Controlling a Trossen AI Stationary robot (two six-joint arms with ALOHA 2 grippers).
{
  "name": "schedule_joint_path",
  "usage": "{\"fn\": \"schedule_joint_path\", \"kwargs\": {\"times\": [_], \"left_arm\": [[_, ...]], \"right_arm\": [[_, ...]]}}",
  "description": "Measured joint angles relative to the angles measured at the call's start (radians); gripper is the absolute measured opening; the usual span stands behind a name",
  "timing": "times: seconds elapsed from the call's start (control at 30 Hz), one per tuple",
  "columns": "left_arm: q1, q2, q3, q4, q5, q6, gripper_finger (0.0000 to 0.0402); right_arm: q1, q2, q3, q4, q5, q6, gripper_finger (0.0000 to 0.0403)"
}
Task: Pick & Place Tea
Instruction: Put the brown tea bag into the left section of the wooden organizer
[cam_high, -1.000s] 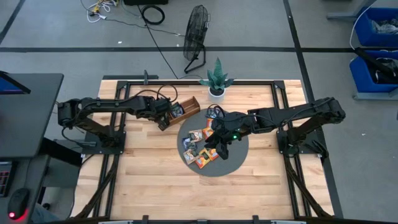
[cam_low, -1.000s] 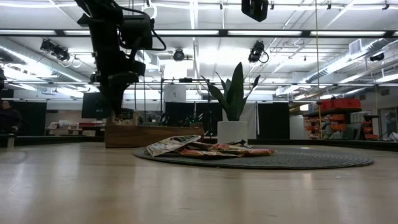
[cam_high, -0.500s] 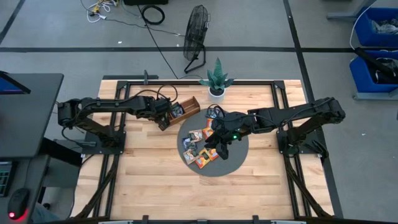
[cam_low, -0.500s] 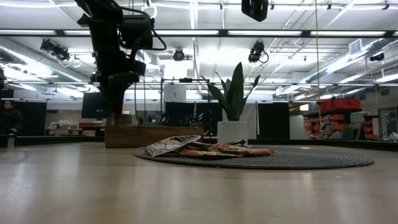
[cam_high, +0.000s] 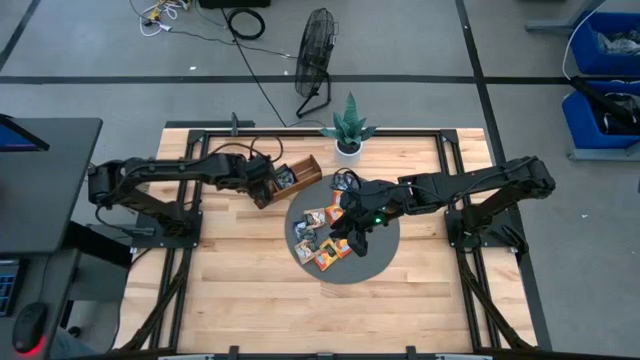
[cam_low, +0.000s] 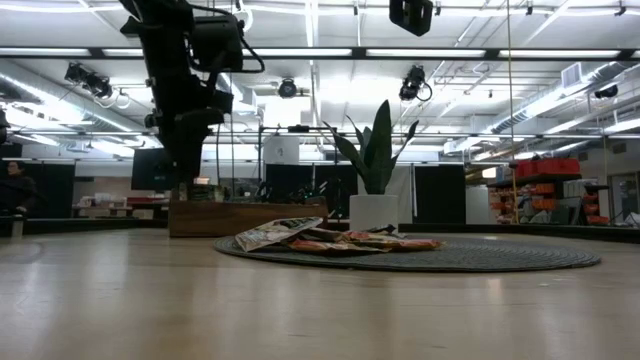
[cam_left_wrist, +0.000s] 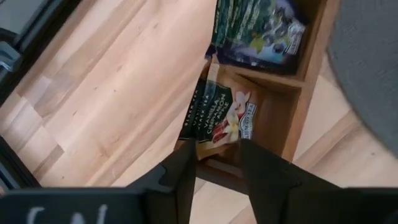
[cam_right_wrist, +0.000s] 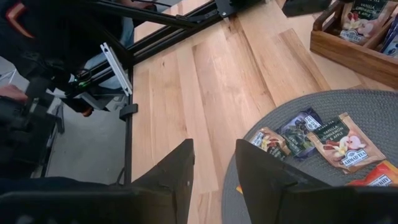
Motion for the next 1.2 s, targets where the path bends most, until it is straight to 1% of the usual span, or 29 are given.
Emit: {"fn": "schedule_joint_path", "kwargs": {"times": [0.1,0.2,0.27,0.33,0.43,0.57,0.7,0.83,0.93,1.03,1.2], "left_arm": [[0.000,-0.041,0.000,0.002,0.009,0.000,0.0135],[-0.001,-0.098,0.000,0.008,0.068,-0.011,0.0137],[-0.009,-0.136,0.000,0.014,0.118,-0.047,0.0138],[-0.031,-0.174,0.000,0.036,0.157,-0.098,0.0138],[-0.097,-0.216,0.000,0.083,0.174,-0.154,0.0138],[-0.203,-0.233,0.000,0.151,0.175,-0.235,0.0138],[-0.299,-0.231,0.000,0.224,0.171,-0.297,0.0138],[-0.372,-0.226,0.000,0.266,0.099,-0.350,0.0138],[-0.404,-0.226,0.000,0.268,0.071,-0.356,0.0138],[-0.422,-0.226,0.000,0.263,0.070,-0.356,0.0138],[-0.444,-0.226,0.000,0.262,0.070,-0.379,0.0138]], "right_arm": [[0.000,0.000,0.000,-0.001,0.000,-0.001,0.0127],[0.000,0.000,0.000,-0.001,0.000,-0.002,0.0127],[0.000,0.000,0.000,-0.002,0.000,-0.006,0.0127],[0.000,0.000,0.000,-0.005,0.000,-0.012,0.0127],[0.000,0.008,0.000,-0.016,0.006,0.001,0.0127],[0.000,0.033,-0.001,-0.046,0.043,0.053,0.0127],[0.000,0.097,-0.001,-0.056,0.043,0.110,0.0127],[0.000,0.192,-0.001,-0.035,0.010,0.137,0.0127],[0.000,0.265,-0.001,-0.038,-0.004,0.145,0.0127],[0.000,0.330,-0.002,-0.041,0.017,0.186,0.0128],[-0.003,0.418,-0.002,0.037,0.014,0.253,0.0146]]}}
